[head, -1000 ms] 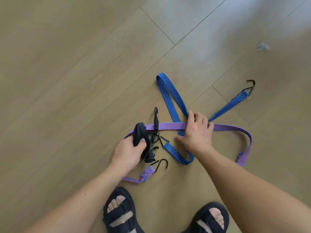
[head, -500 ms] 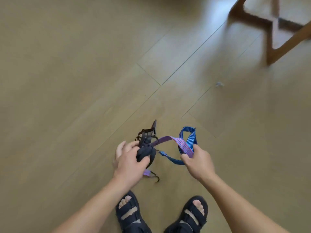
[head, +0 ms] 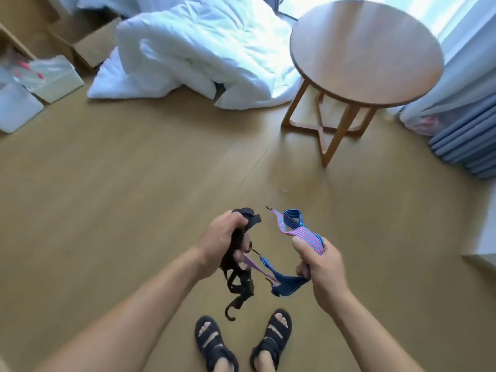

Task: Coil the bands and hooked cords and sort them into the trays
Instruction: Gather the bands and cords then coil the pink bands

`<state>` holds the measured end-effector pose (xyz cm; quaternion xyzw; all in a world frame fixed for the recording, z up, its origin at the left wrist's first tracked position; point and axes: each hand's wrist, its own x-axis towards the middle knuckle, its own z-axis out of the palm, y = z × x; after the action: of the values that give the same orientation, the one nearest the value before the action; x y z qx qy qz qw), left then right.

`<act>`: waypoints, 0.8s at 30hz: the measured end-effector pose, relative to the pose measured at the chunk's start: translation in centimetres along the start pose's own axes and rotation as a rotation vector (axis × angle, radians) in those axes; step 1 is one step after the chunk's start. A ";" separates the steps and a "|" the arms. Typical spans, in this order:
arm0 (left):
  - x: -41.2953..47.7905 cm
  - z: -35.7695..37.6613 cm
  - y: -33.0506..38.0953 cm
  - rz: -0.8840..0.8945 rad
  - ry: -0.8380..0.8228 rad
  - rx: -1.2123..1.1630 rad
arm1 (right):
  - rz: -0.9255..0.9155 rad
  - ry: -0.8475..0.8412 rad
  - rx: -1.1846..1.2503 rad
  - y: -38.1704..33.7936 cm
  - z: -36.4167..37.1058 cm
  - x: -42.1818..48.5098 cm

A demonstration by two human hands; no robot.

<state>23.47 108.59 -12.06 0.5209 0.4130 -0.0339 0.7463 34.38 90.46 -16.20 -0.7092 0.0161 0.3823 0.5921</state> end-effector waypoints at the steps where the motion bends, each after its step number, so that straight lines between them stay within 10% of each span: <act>1: -1.6 1.1 1.8 -0.015 -0.052 0.026 | -0.014 0.007 0.062 -1.9 -0.6 -1.6; 11: -13.5 10.9 17.0 0.229 -0.620 0.670 | -0.408 -0.321 0.063 -17.8 -5.5 -13.5; 24: -13.3 8.8 18.1 0.401 -0.675 1.011 | -0.451 0.340 0.222 -22.2 -8.2 -21.2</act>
<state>28.51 104.72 11.23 0.8364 -0.0175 -0.2463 0.4893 34.27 80.94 14.10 -0.6797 -0.0014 0.1127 0.7248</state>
